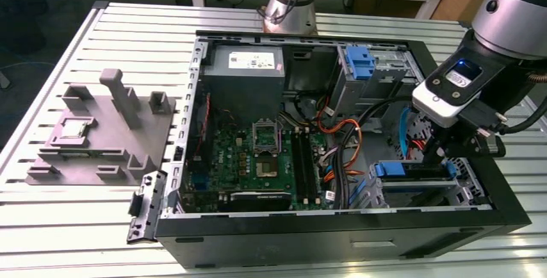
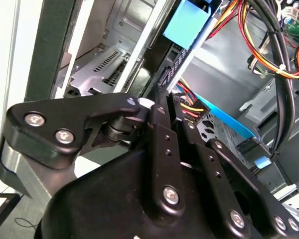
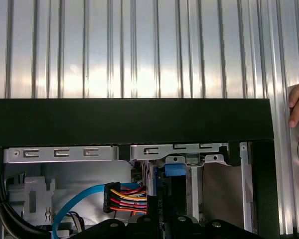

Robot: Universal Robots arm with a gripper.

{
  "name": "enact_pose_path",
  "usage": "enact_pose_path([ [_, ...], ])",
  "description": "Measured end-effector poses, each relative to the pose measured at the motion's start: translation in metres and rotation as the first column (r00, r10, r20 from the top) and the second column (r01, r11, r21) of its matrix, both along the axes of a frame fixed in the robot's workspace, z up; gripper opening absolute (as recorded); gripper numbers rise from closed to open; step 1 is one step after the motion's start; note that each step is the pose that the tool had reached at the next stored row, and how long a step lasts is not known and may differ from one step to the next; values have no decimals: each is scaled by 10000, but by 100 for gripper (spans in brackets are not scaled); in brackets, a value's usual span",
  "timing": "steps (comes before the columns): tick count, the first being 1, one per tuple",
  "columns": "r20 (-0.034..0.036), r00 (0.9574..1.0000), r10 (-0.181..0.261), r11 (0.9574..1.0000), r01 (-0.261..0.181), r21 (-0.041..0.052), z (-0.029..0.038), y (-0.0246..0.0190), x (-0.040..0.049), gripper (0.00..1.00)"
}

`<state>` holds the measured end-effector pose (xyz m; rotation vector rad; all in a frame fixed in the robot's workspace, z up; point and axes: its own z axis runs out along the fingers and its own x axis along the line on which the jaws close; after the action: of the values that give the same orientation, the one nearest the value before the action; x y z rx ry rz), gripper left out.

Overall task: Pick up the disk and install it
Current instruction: 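Insert the first disk wire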

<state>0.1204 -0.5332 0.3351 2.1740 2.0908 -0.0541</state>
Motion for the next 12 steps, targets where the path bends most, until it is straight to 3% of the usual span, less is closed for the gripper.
enact_pose_path([
  [7,0,10000,53,10000,-53,2,-3,-33,0,17],
  [12,1,10000,52,10000,-52,82,-13,-52,6,17],
])
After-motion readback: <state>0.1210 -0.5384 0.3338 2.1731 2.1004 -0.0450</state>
